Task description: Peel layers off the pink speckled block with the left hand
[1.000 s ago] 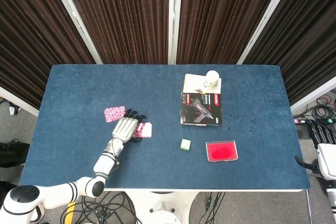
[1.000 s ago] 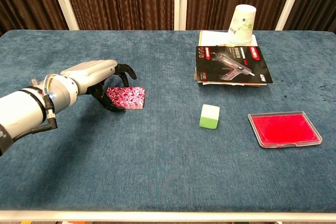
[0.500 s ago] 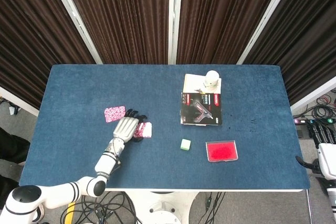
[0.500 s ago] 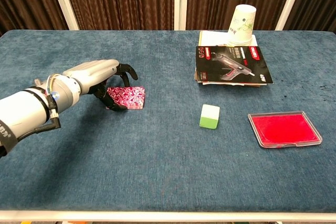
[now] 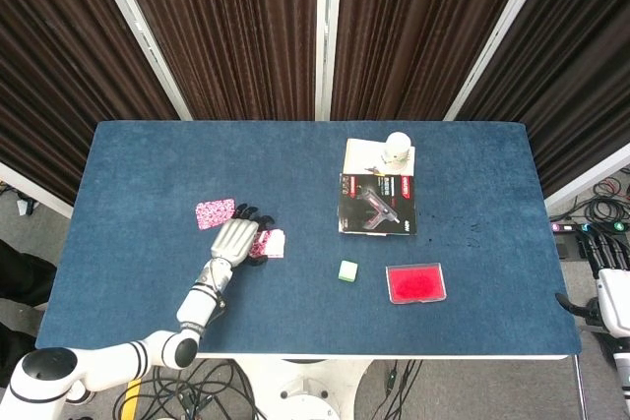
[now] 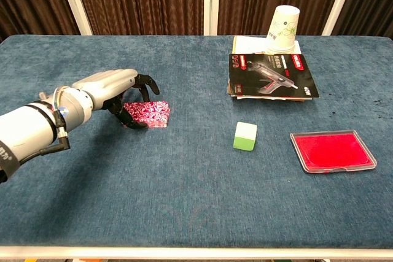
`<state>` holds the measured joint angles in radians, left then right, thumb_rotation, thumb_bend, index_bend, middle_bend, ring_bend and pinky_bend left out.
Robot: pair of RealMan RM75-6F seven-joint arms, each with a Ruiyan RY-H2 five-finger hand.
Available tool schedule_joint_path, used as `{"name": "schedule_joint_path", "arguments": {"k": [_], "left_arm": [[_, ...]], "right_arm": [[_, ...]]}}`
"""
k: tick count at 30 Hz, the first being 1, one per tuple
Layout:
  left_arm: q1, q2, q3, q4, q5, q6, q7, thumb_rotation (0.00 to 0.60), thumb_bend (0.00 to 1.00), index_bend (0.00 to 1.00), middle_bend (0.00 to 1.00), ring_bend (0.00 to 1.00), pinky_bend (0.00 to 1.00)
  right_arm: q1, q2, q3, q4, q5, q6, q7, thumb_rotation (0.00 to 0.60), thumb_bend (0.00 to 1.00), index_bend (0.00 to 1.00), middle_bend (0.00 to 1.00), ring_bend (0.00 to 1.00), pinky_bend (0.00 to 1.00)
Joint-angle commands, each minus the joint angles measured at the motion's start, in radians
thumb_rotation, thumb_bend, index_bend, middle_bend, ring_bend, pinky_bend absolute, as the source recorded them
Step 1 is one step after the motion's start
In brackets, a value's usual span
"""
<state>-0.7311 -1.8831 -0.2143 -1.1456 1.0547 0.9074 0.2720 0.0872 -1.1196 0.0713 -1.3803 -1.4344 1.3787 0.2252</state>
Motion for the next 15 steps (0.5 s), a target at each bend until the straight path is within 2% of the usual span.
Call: {"name": "schedule_joint_path", "arguments": {"k": [1,15], "left_arm": [[0.001,0.002,-0.001,-0.004,-0.001,-0.001,-0.002,0.6,0.23,0.27,0.36,0.09,0.04],[0.006,0.005,-0.004,-0.01,-0.006,-0.001,-0.019,0.6,0.25,0.28,0.38,0.1,0.04]], "right_arm": [[0.0,0.0,0.0,0.0,0.0,0.0,-0.001,0.6,0.07,0.0,0.0,0.0,0.0],[0.001,-0.002,-0.001,0.0,0.002,-0.006,-0.005,0.6,0.07,0.0,0.0,0.0,0.0]]}}
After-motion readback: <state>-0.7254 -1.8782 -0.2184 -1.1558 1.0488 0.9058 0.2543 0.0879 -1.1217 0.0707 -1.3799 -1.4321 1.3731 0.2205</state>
